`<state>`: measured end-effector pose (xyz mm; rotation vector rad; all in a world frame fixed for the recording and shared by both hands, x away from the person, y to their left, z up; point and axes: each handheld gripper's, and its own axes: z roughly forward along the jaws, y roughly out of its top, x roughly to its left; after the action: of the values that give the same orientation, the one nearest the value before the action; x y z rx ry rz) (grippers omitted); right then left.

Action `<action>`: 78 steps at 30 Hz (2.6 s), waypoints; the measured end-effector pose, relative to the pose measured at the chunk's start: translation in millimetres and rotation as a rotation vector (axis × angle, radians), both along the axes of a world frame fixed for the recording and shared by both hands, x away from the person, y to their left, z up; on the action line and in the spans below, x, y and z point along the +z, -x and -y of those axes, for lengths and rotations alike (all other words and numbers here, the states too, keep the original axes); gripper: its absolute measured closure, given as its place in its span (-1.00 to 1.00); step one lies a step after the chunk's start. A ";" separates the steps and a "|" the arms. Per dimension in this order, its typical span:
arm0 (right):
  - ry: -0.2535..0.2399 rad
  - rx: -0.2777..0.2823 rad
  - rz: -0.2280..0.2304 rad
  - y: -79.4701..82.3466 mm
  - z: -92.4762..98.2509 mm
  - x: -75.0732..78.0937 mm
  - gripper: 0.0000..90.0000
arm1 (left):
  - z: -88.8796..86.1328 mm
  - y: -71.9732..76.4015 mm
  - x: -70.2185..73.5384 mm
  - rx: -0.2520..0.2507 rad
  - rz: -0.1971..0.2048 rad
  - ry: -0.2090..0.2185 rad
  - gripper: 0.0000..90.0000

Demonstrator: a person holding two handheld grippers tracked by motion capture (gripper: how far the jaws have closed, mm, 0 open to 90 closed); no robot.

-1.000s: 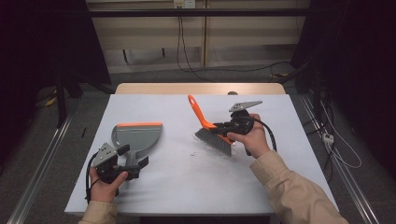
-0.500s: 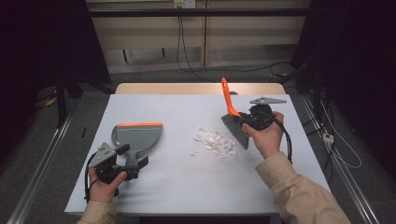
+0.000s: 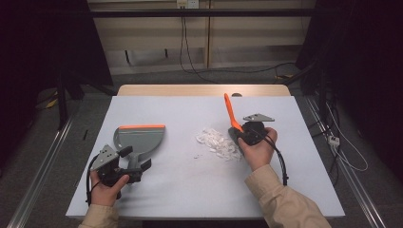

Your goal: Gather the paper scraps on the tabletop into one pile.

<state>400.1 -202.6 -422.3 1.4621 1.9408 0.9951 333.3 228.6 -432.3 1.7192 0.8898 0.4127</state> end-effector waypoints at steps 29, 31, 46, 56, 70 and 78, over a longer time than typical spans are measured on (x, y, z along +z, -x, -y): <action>-0.059 0.259 0.075 -58.2 4.7 10.0 0.58 | -0.8 -0.5 -2.3 0.002 -0.011 -0.009 -0.86; -0.025 0.277 0.083 -66.1 0.7 7.2 0.58 | -0.3 -1.0 -2.8 -0.002 -0.011 -0.015 -0.86; 0.028 0.575 0.052 -76.7 -12.3 -5.0 0.58 | -1.3 -0.3 -3.4 0.005 -0.015 -0.009 -0.86; 0.007 0.721 0.079 -48.8 -10.4 11.4 0.59 | 1.9 0.1 -3.2 0.001 -0.013 -0.021 -0.86; -0.025 0.696 0.120 -79.8 -13.7 2.1 0.59 | 2.4 -1.2 -5.0 0.005 -0.021 -0.018 -0.86; 0.039 0.767 0.115 -93.8 -34.1 -6.3 0.58 | 2.1 -1.4 -5.4 0.014 -0.026 -0.008 -0.86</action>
<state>494.0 -168.6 -428.6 0.5910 2.4588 1.2968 334.7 226.4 -437.7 1.7301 0.9205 0.4052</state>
